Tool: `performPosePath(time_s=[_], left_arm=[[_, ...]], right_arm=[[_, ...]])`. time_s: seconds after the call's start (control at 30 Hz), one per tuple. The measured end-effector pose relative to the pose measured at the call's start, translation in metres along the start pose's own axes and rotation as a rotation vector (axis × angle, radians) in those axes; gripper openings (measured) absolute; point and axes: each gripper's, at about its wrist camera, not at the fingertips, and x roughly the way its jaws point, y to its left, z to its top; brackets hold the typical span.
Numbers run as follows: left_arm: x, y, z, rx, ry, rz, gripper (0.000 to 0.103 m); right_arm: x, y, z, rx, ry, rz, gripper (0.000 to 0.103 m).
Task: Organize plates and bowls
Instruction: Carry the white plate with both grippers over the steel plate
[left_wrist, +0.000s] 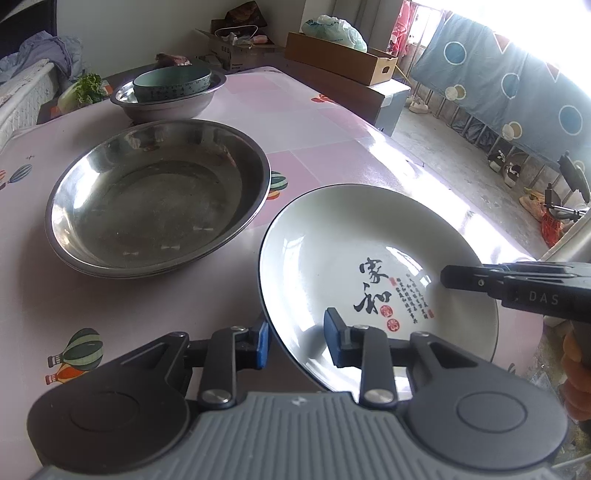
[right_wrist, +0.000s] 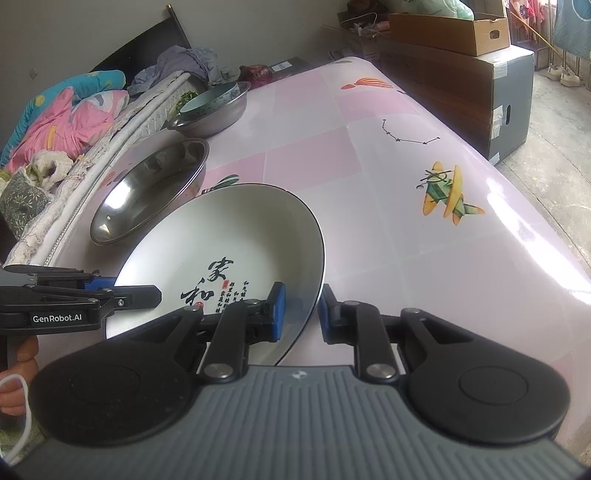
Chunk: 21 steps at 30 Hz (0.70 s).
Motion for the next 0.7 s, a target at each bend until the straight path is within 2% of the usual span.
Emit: performPosePath(time_s=[0.13, 0.3, 0.7], left_arm=[[0.001, -0.002, 0.002, 0.007, 0.015, 0.000, 0.034], [0.004, -0.004, 0.006, 0.012, 0.031, 0.010, 0.038], [0.002, -0.006, 0.005, 0.016, 0.030, 0.023, 0.036]], right_arm=[[0.000, -0.003, -0.001, 0.004, -0.014, 0.009, 0.018], [0.003, 0.005, -0.005, -0.038, -0.041, -0.015, 0.024], [0.000, 0.014, -0.004, -0.065, -0.052, -0.061, 0.024]])
